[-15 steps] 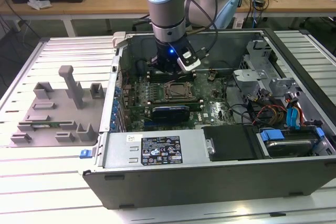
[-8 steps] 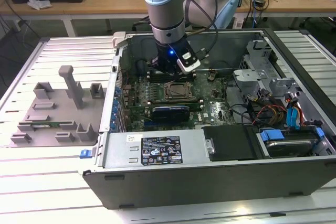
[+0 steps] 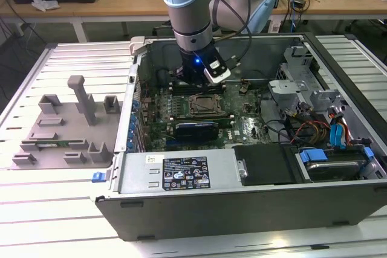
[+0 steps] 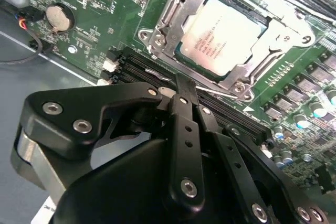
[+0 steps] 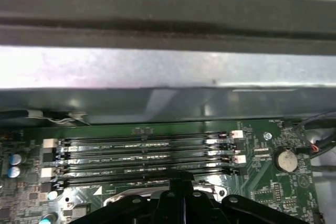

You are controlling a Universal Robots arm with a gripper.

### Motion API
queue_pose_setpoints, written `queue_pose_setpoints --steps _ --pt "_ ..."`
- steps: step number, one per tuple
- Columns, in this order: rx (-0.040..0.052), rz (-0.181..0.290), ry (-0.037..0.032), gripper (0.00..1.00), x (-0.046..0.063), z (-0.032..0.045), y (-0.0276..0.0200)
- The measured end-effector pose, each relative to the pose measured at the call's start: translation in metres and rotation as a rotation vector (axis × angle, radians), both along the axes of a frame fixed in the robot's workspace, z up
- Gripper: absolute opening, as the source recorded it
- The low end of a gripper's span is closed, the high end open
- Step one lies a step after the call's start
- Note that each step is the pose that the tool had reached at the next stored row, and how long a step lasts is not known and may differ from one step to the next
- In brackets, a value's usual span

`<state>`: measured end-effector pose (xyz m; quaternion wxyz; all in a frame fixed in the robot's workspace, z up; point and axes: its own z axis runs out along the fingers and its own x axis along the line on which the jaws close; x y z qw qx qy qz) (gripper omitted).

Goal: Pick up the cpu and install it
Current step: 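Install the first cpu locking lever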

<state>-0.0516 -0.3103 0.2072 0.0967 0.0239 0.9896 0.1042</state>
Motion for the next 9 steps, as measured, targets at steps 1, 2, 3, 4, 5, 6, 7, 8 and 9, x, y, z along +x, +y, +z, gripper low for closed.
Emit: queue_pose_setpoints --steps 1,2,3,4,5,6,7,8,9 --pt "0.0001 -0.004 -0.0058 0.11 0.0 -0.0002 0.0" --pt "0.0001 -0.011 -0.0163 0.11 0.0 -0.0005 0.0" --pt "0.0001 -0.017 -0.0212 0.11 0.0 -0.0007 0.0001" --pt "-0.0001 -0.022 -0.023 0.11 -0.0003 -0.0008 0.0003" --pt "-0.0001 -0.027 -0.0231 0.11 -0.0008 -0.0009 0.0006" --pt "-0.0001 -0.032 -0.0231 0.11 -0.0012 -0.0009 0.0008" --pt "-0.0002 -0.041 -0.0231 0.11 -0.0023 -0.0009 0.001" --pt "-0.0003 -0.046 -0.023 0.11 -0.0037 -0.001 0.0013" --pt "-0.0004 -0.05 -0.0231 0.11 -0.0049 -0.001 0.0015"
